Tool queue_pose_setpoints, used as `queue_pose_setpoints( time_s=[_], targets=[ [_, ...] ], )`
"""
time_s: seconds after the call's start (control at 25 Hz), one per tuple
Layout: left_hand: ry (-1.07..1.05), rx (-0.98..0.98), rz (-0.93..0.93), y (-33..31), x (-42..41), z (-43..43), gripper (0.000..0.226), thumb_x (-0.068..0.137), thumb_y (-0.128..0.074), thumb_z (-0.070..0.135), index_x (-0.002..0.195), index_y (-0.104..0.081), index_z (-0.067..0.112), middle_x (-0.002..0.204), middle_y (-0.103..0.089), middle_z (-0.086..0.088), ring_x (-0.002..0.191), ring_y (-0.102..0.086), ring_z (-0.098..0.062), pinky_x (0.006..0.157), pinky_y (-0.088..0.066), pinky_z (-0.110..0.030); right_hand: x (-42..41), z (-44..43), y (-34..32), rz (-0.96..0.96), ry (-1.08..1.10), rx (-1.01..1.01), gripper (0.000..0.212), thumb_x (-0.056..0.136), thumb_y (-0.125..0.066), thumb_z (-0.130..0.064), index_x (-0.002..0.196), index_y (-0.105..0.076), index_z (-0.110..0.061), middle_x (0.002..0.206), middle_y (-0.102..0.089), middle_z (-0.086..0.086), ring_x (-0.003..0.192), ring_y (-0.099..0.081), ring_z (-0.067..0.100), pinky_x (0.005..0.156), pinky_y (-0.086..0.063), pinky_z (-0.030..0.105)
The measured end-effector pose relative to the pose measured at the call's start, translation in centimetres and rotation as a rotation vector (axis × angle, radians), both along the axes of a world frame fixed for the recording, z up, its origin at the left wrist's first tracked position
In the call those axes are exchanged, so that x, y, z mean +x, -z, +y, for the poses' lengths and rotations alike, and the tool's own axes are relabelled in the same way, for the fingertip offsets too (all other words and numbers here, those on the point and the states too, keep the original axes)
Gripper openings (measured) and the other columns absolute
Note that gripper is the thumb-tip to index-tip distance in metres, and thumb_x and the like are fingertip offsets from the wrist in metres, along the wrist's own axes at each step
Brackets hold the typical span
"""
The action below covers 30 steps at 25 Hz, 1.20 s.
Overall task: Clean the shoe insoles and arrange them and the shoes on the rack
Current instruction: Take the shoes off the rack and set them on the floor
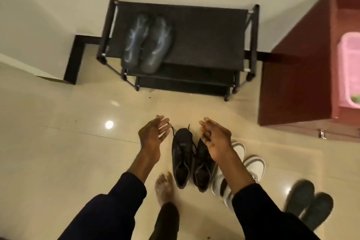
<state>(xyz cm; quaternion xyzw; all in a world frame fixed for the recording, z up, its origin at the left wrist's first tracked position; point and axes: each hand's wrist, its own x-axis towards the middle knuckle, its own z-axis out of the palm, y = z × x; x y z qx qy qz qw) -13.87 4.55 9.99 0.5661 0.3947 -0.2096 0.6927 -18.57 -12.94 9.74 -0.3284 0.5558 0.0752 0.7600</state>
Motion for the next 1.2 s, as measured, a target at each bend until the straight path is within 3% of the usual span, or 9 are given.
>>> queue_pose_setpoints(
  time_s=[0.12,0.32,0.56,0.72,0.84,1.08,1.2],
  targets=[
    [-0.079,0.01,-0.053,-0.7,6.9,4.1,0.034,0.102,-0.064,0.031,0.125,-0.067,0.007,0.117,-0.076,-0.009,0.1,-0.076,-0.022,0.089,-0.06,-0.035,7.6,3.2,-1.7,-0.018,-0.099,-0.07,0.02,0.091,-0.072,-0.016,0.108,-0.069,-0.008,0.101,-0.076,0.008,0.098,-0.07,0.021,0.084,-0.056,0.034],
    [-0.212,0.005,-0.092,-2.5,17.2,7.3,0.024,0.097,-0.071,0.025,0.11,-0.07,0.006,0.112,-0.075,-0.014,0.099,-0.076,-0.024,0.092,-0.061,-0.036,17.8,8.5,-2.7,-0.055,-0.221,-0.118,0.029,0.089,-0.074,-0.028,0.109,-0.069,-0.007,0.103,-0.075,0.007,0.097,-0.071,0.018,0.077,-0.058,0.031],
    [-0.132,-0.034,-0.113,-2.9,22.2,7.6,0.027,0.091,-0.078,0.012,0.114,-0.072,0.0,0.099,-0.077,-0.012,0.086,-0.077,-0.023,0.084,-0.063,-0.032,23.5,13.1,-2.6,-0.026,-0.12,-0.268,0.019,0.084,-0.079,-0.02,0.094,-0.066,-0.01,0.085,-0.073,0.008,0.078,-0.071,0.015,0.069,-0.061,0.029],
    [-0.107,-0.017,-0.136,-2.5,20.5,7.2,0.028,0.09,-0.075,0.003,0.117,-0.071,0.003,0.101,-0.077,-0.012,0.091,-0.077,-0.024,0.084,-0.063,-0.032,20.5,12.6,-2.4,-0.035,-0.12,-0.365,0.037,0.085,-0.079,-0.019,0.118,-0.067,-0.008,0.097,-0.074,0.006,0.08,-0.072,0.013,0.068,-0.06,0.025],
    [-0.068,-0.017,-0.115,-2.9,16.0,6.4,0.028,0.09,-0.075,0.003,0.118,-0.07,0.004,0.106,-0.077,-0.013,0.095,-0.077,-0.025,0.081,-0.063,-0.031,15.4,11.1,-2.8,-0.062,-0.116,-0.401,0.028,0.085,-0.078,-0.019,0.111,-0.071,-0.009,0.094,-0.075,0.005,0.076,-0.07,0.011,0.066,-0.058,0.023],
    [0.082,0.035,-0.09,-4.3,2.9,2.4,0.025,0.089,-0.074,0.0,0.114,-0.072,0.004,0.098,-0.078,-0.006,0.084,-0.076,-0.016,0.078,-0.061,-0.027,2.6,6.1,-3.7,-0.089,-0.119,-0.396,0.004,0.087,-0.076,-0.016,0.088,-0.075,-0.013,0.071,-0.071,0.002,0.06,-0.059,0.01,0.059,-0.051,0.022],
    [0.152,0.013,-0.039,-4.0,-4.8,-1.8,0.024,0.089,-0.072,-0.002,0.112,-0.072,0.005,0.097,-0.078,-0.005,0.085,-0.075,-0.015,0.083,-0.06,-0.029,-4.8,1.5,-3.5,-0.068,-0.082,-0.418,0.005,0.086,-0.077,-0.016,0.083,-0.072,-0.016,0.068,-0.07,-0.002,0.06,-0.059,0.011,0.06,-0.052,0.026]
  ],
)
